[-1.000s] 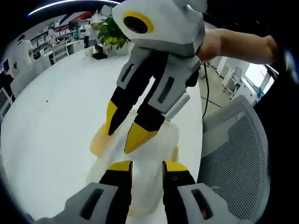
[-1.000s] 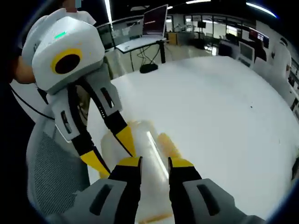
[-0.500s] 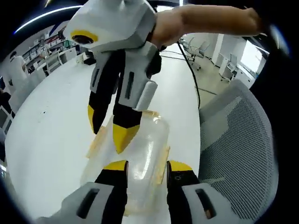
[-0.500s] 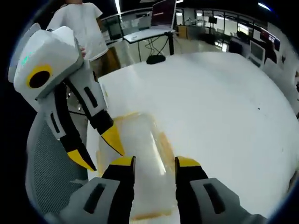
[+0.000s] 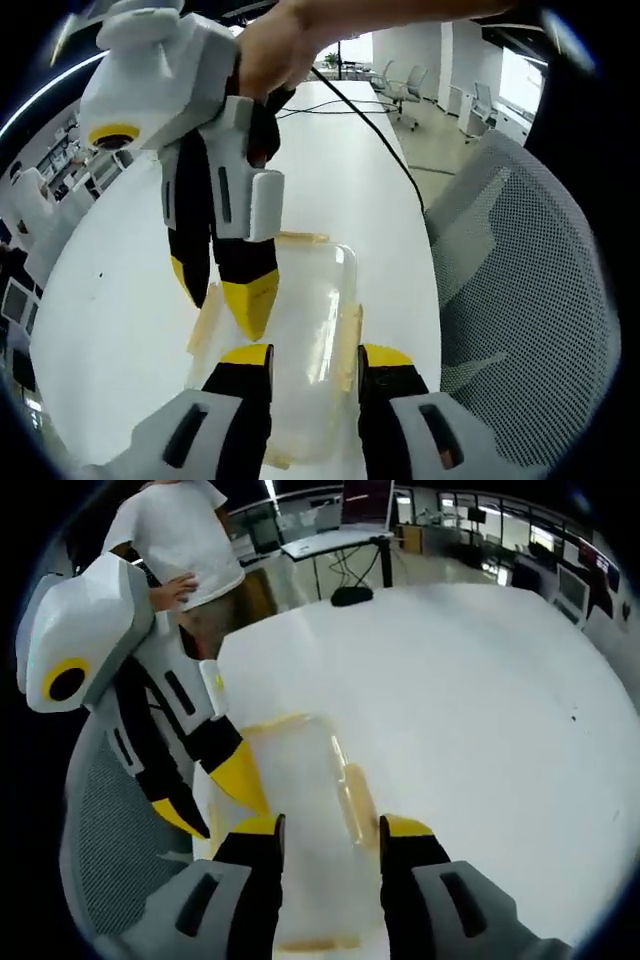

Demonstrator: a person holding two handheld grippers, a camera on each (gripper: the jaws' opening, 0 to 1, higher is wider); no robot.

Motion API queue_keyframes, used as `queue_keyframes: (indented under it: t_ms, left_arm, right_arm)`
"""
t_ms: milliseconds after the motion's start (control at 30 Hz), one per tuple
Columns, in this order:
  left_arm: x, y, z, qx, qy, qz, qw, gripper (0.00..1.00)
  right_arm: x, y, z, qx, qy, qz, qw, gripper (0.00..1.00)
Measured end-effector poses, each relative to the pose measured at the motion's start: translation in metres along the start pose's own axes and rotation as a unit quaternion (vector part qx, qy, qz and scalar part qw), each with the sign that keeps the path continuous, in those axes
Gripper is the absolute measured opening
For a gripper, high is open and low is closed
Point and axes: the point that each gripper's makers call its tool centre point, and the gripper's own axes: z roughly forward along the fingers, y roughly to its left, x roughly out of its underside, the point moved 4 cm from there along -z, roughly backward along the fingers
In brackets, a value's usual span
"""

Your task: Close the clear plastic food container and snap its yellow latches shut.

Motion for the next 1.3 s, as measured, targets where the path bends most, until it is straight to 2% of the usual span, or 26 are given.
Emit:
queue_keyframes:
  t_ms: [233, 333, 767, 967, 1100, 1133, 1167, 1267, 1300]
  left_arm:
    - [-0.002, -0.002, 0.004, -0.011, 0.005, 0.04, 0.9991, 0.29]
    - [0.0, -0.003, 0.005, -0.017, 0.006, 0.076, 0.9969, 0.29]
    - [0.0, -0.002, 0.009, -0.029, 0.009, 0.095, 0.995, 0.31]
    - [0.0, -0.003, 0.011, -0.037, 0.012, 0.101, 0.9941, 0.31]
    - [0.001, -0.004, 0.012, -0.05, 0.012, 0.101, 0.9936, 0.29]
    - [0.002, -0.004, 0.012, -0.063, 0.011, 0.101, 0.9929, 0.27]
    - [0.007, -0.004, 0.009, -0.062, 0.02, 0.095, 0.9934, 0.27]
    - [0.007, 0.006, 0.004, -0.067, 0.007, 0.096, 0.9931, 0.26]
    - [0.007, 0.008, 0.002, -0.067, 0.006, 0.097, 0.993, 0.26]
  right_arm:
    - [-0.002, 0.0, 0.002, -0.024, 0.014, -0.008, 0.9996, 0.35]
    - [-0.004, -0.001, 0.003, -0.037, 0.029, -0.017, 0.9988, 0.35]
    - [-0.006, -0.004, 0.008, -0.074, 0.087, -0.007, 0.9935, 0.35]
    - [-0.007, -0.004, 0.01, -0.077, 0.108, -0.003, 0.9912, 0.35]
    - [-0.007, -0.003, 0.011, -0.075, 0.125, -0.006, 0.9893, 0.34]
    - [-0.008, -0.002, 0.011, -0.075, 0.129, -0.006, 0.9889, 0.34]
    - [-0.008, -0.002, 0.013, -0.075, 0.13, -0.006, 0.9887, 0.33]
    - [-0.006, -0.002, 0.013, -0.077, 0.144, 0.002, 0.9866, 0.31]
    - [-0.001, 0.004, 0.009, -0.089, 0.164, 0.015, 0.9823, 0.3]
